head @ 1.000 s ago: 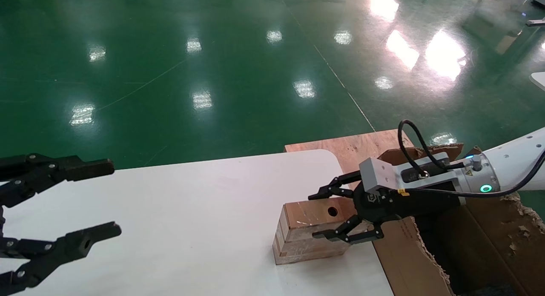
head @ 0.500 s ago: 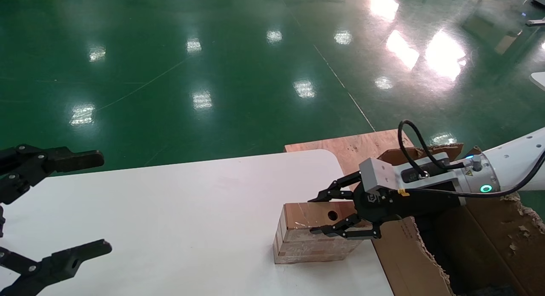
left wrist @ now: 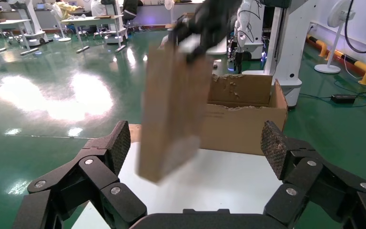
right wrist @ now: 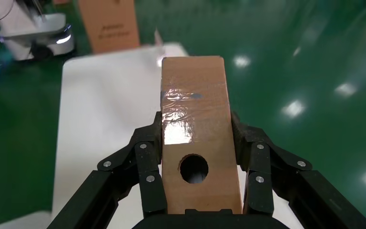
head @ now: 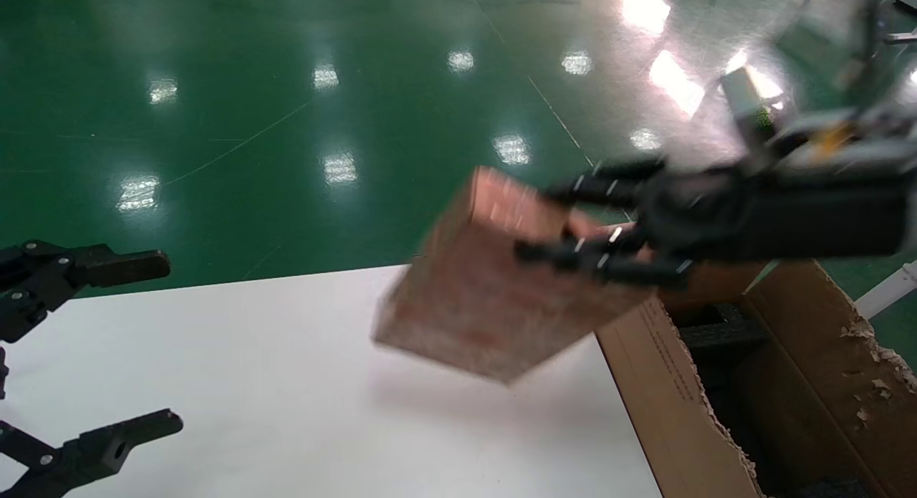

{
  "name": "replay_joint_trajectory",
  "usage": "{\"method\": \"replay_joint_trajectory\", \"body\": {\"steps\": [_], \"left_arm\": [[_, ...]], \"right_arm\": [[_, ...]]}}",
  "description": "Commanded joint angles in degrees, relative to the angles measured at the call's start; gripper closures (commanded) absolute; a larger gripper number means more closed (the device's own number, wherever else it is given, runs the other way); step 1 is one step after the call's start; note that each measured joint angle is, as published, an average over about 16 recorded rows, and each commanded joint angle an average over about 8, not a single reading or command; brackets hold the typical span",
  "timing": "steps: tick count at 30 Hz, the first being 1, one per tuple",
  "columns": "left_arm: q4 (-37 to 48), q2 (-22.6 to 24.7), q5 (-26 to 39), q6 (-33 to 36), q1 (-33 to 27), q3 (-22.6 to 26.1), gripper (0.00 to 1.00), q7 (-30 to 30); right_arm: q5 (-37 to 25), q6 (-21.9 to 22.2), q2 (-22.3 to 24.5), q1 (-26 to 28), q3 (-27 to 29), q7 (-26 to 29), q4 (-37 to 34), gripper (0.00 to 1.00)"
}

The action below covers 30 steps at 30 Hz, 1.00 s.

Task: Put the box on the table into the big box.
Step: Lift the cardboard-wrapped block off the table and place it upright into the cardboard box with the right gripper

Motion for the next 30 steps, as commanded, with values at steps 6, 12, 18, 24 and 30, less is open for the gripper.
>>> {"method": "replay_joint_trajectory", "body": {"steps": [6,12,18,24,30], "left_arm": [[0.0,0.0,-0.01,0.0,0.0,0.01,0.0,0.01],[0.0,-0.01,-0.01,-0.01,-0.01,0.02,0.0,0.01],[0.0,-0.01,-0.02,-0.01,-0.01,0.03,0.0,0.01],[0.0,-0.01,-0.02,-0.01,-0.01,0.03,0.0,0.02],[0.0,-0.02,-0.03,-0.02,-0.01,0.04,0.0,0.02]], "right_arm": [[-5.84,4.62,12.13,10.87,4.83,9.57,12.81,1.0],[-13.59,8.96,25.91,14.93,7.97,17.89,22.51,1.0],[-16.77,11.73,37.23,15.91,7.81,21.3,26.51,1.0],[-16.16,15.5,43.89,17.71,0.68,19.81,26.54,1.0],[-14.87,21.5,47.35,21.59,-10.25,16.18,26.3,1.0]]}}
